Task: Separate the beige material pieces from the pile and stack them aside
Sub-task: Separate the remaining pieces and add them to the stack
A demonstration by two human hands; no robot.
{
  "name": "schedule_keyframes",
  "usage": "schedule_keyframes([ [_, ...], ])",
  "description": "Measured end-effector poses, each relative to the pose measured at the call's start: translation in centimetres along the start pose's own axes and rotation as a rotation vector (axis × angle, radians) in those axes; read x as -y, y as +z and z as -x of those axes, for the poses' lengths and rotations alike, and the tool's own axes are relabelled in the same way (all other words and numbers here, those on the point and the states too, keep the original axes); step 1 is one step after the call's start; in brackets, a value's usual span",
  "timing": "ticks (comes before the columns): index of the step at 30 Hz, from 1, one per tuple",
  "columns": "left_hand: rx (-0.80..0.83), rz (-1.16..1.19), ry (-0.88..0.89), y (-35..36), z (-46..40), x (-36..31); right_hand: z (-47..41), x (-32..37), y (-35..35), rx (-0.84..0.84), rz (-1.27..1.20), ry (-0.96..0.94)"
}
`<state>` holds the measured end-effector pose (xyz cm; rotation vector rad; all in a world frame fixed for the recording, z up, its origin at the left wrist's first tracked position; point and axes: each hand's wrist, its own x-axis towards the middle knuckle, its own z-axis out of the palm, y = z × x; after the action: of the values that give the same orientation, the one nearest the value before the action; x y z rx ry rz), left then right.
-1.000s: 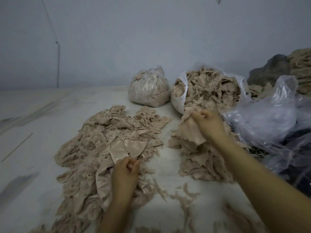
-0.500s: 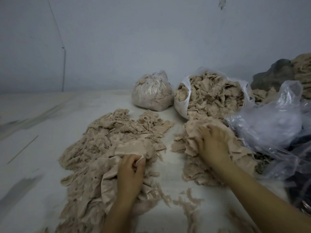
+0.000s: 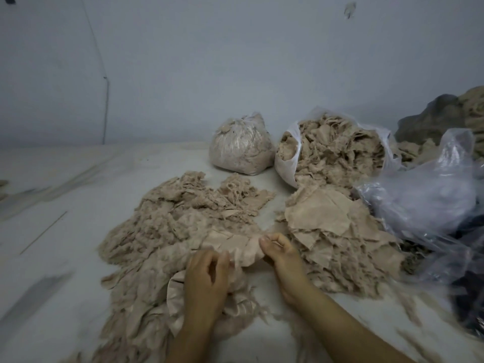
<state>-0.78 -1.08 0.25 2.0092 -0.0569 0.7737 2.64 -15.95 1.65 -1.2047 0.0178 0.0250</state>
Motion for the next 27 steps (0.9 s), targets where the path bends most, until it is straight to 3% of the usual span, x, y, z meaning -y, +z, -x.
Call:
schedule_keyframes([
  [2, 0.076, -0.03, 0.051, 0.5, -1.1, -0.7, 0.2, 0.2, 0.0, 0.061, 0.106, -0.074],
  [4, 0.326, -0.078, 0.114, 1.8, -2.1, -0.8, 0.7, 0.6, 0.4, 0.08, 0.138, -0.103],
  [6, 0.464, -0.229, 0.144, 2.8, -2.2, 0.3, 0.8, 0.7, 0.1, -0.011, 0.14, -0.137],
  [9, 0.275, -0.283, -0.098, 2.2, -2.2, 2.4, 0.5, 1.4, -1.4, -0.174, 0.103, -0.152],
  [11, 0.215, -0.289, -0.156, 1.8, -2.4, 2.5, 0.3, 1.8, -2.3, -0.242, 0.11, -0.148],
  [14, 0.327, -0.024, -0.128, 2.7, -2.8, -0.4, 0.1, 1.4, -2.1, -0.21, 0.178, -0.14],
  [17, 0.482, 0.365, -0.358, 4.0, -2.0, -3.1, 0.2, 1.1, -1.2, -0.201, 0.159, -0.161],
  [19, 0.51, 0.371, -0.391, 4.5, -1.2, -3.2, 0.2, 1.2, -1.4, -0.241, 0.172, -0.202],
  [22, 0.39, 0.395, -0.432, 4.3, -0.7, -2.7, 0.5, 0.9, -1.8, -0.272, 0.189, -0.232],
  [25, 0.278, 0.377, -0.515, 3.1, -0.5, -1.9, 0.4, 1.4, -2.4, -0.332, 0.028, -0.182],
  [27, 0.263, 0.323, -0.507, 2.3, -0.5, -1.4, 0.1, 2.2, -3.2, -0.254, 0.055, -0.124],
])
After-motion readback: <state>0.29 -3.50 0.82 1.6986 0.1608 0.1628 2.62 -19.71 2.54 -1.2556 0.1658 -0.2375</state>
